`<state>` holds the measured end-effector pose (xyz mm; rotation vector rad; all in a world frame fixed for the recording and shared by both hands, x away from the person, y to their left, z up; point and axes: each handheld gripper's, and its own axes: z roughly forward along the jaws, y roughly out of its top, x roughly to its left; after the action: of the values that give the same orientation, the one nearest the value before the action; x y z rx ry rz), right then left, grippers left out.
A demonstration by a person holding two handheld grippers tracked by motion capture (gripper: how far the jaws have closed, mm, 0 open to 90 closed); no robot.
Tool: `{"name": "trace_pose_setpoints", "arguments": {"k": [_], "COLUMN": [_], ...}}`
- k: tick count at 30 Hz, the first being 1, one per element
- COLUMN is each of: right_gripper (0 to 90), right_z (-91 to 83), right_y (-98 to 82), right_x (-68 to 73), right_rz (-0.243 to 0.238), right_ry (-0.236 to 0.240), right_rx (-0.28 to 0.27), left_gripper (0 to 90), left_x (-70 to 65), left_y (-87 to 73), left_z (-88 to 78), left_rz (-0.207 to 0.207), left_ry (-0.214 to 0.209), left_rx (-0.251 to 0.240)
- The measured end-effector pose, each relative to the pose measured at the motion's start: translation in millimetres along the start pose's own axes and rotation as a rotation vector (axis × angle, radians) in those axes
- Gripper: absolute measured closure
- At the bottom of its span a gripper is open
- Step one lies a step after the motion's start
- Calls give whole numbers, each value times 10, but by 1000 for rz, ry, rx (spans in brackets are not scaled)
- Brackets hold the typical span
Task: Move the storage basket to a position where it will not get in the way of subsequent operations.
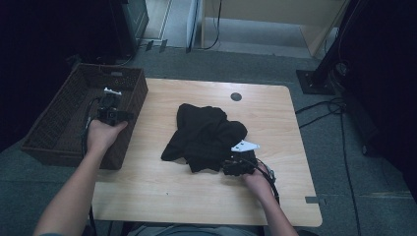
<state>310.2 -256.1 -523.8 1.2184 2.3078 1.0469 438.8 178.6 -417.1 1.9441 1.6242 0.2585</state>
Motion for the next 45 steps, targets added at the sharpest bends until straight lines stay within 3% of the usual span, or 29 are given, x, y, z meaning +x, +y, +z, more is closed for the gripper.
{"name": "trace_pose_setpoints", "arguments": {"k": [6,13,19,21,25,28,35,41,45], "right_gripper": [112,127,135,139,137,135,123,97,182], "right_z": [2,-5,-30,-43,-110,-173,-288,-326,-356], "right_y": [0,13,22,28,56,89,161,220,243], "right_x": [1,0,-12,-22,-29,-28,-41,-34,-38], "right_rz": [0,3,14,20,44,55,57,64,51], "right_ry": [2,4,12,22,43,47,29,60,27], "right_rx": [-1,8,23,28,31,14,-18,-23,-31], "left_gripper": [593,461,413,404,408,403,401,393,391], "left_x": [-44,-50,-139,-186,-330,-486,-818,-1038,-1141], "left_y": [8,23,74,92,118,92,-60,-236,-339], "left_z": [9,-54,-236,-319,-452,-462,-367,-240,-160], "left_rz": [5,49,115,136,176,212,266,291,315], "left_ry": [-15,-40,-14,-19,-78,-121,-216,-299,-329], "left_rx": [5,12,-36,-75,-111,-105,-90,-86,-75]}}
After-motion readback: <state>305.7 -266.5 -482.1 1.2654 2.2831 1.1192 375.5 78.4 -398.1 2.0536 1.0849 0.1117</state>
